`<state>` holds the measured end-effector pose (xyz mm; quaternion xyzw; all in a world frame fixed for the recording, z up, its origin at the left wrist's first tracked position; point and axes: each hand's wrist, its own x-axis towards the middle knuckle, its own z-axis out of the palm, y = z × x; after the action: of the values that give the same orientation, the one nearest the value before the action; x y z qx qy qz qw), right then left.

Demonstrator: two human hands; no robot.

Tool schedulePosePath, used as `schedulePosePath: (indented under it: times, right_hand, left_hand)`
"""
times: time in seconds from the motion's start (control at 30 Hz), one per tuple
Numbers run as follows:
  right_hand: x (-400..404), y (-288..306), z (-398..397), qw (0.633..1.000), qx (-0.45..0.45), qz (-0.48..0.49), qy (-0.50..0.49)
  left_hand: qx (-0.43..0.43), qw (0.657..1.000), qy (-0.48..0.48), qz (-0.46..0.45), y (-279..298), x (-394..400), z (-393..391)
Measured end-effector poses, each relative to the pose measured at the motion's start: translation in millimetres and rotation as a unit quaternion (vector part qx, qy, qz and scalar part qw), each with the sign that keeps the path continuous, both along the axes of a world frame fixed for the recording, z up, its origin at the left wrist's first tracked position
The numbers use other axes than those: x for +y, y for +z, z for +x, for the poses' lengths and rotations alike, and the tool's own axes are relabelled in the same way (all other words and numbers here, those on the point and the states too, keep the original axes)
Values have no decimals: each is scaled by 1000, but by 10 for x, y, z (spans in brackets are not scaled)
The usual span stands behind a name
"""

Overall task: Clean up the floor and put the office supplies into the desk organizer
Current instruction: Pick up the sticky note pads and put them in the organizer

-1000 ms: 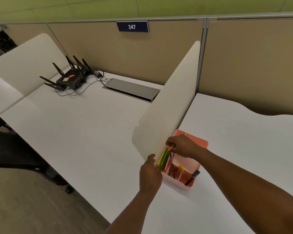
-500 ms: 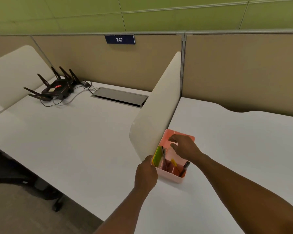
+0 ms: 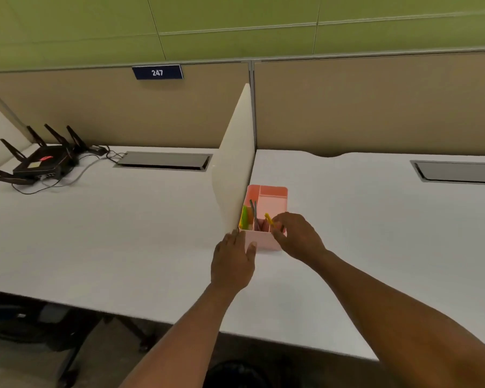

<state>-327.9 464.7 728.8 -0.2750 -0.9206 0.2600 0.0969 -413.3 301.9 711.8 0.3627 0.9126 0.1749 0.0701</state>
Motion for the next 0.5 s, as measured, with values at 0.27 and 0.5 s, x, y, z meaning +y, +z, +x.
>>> schedulePosePath:
  times: [0.27, 0.5]
  right_hand:
    - [-1336, -51, 977, 993, -59, 68, -76]
    - [-2345, -116, 1760, 982, -80, 77, -150]
  left_hand:
    - [35, 994, -90, -48, 13, -1112, 560]
    - [26, 989, -142, -44, 9, -1851, 1055]
